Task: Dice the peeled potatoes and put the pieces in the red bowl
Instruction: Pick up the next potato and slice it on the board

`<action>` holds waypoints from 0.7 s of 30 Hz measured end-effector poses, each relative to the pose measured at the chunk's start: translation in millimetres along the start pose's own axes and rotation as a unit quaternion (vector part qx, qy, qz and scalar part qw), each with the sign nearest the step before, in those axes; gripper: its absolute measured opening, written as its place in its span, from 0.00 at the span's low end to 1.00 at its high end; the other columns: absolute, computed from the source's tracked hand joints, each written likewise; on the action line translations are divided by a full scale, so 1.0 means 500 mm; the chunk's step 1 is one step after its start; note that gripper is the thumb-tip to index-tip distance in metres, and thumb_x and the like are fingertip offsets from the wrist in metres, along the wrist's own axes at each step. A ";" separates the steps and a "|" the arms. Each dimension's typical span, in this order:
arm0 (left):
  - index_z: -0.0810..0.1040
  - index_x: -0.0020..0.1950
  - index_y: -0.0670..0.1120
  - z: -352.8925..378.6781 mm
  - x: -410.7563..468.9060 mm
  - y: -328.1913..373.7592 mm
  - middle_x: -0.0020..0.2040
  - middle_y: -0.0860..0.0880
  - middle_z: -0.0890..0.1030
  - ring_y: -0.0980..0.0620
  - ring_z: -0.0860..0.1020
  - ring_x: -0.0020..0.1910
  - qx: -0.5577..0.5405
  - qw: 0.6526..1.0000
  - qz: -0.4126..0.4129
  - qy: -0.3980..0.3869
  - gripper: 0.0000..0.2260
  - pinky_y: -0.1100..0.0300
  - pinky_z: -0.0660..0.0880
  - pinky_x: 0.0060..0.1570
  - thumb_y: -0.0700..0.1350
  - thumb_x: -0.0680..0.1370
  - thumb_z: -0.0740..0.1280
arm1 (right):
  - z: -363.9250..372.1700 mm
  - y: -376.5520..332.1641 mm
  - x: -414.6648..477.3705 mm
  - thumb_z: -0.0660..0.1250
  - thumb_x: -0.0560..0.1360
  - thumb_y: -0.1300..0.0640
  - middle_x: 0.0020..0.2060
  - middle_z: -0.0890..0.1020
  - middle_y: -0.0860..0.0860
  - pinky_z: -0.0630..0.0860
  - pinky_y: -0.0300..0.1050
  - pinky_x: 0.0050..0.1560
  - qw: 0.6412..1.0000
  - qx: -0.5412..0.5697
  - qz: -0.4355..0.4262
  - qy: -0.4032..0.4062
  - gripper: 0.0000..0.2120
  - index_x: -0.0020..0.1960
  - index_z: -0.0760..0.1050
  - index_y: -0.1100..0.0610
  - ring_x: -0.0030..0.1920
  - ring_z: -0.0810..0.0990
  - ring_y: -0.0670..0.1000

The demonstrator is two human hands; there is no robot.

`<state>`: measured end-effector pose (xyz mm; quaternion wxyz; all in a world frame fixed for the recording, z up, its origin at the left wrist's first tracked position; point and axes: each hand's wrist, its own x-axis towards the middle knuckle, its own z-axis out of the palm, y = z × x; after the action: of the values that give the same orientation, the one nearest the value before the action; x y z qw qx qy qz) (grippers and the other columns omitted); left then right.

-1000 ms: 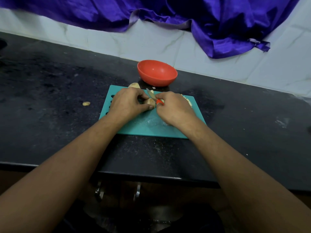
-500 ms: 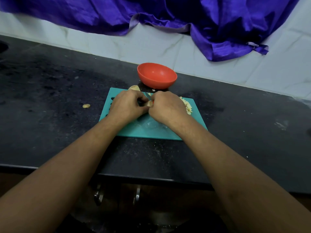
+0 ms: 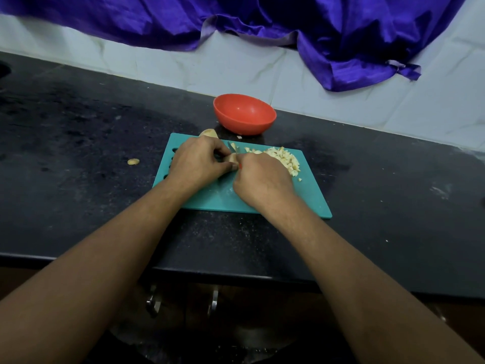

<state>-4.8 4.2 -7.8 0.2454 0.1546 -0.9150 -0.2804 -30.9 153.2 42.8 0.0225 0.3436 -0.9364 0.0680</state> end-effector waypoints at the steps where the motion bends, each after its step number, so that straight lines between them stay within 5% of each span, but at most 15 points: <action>1: 0.87 0.49 0.54 0.000 0.000 0.000 0.35 0.62 0.78 0.55 0.80 0.41 -0.002 1.000 0.004 0.001 0.08 0.56 0.75 0.44 0.54 0.72 0.78 | 0.002 0.000 -0.003 0.62 0.80 0.57 0.48 0.78 0.51 0.69 0.48 0.43 1.000 -0.001 0.000 -0.003 0.18 0.69 0.74 0.47 0.49 0.78 0.55; 10: 0.86 0.53 0.54 -0.001 0.002 0.000 0.38 0.61 0.78 0.55 0.80 0.42 -0.005 1.000 0.003 -0.001 0.12 0.55 0.77 0.45 0.55 0.71 0.79 | 0.017 0.008 -0.052 0.61 0.81 0.57 0.39 0.70 0.48 0.69 0.49 0.41 1.000 -0.019 -0.001 -0.006 0.25 0.77 0.67 0.48 0.44 0.72 0.52; 14: 0.86 0.54 0.54 0.000 0.002 -0.002 0.41 0.60 0.80 0.57 0.79 0.43 -0.013 1.000 -0.003 -0.001 0.14 0.58 0.74 0.43 0.56 0.71 0.80 | 0.018 0.043 -0.075 0.60 0.82 0.54 0.53 0.80 0.51 0.74 0.50 0.45 1.000 0.013 0.000 -0.013 0.26 0.80 0.64 0.45 0.50 0.78 0.53; 16: 0.86 0.53 0.54 0.001 0.001 -0.004 0.41 0.59 0.81 0.57 0.80 0.44 -0.022 1.000 -0.007 -0.003 0.14 0.58 0.75 0.43 0.56 0.70 0.80 | 0.013 0.066 -0.075 0.60 0.83 0.52 0.56 0.82 0.49 0.76 0.48 0.45 0.996 0.086 0.006 -0.018 0.23 0.77 0.68 0.42 0.45 0.78 0.50; 21: 0.87 0.54 0.53 -0.006 -0.001 -0.004 0.41 0.59 0.81 0.56 0.81 0.45 -0.039 0.999 -0.006 -0.019 0.13 0.57 0.78 0.48 0.53 0.71 0.80 | 0.002 0.095 -0.056 0.63 0.82 0.53 0.29 0.75 0.42 0.83 0.55 0.35 0.964 0.258 0.059 -0.007 0.17 0.69 0.76 0.40 0.26 0.75 0.47</action>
<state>-2.8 1.5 -7.2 0.2323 0.1450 -0.9070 -0.3200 -40.2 206.8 34.3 -0.0778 0.2821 -0.9059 0.3061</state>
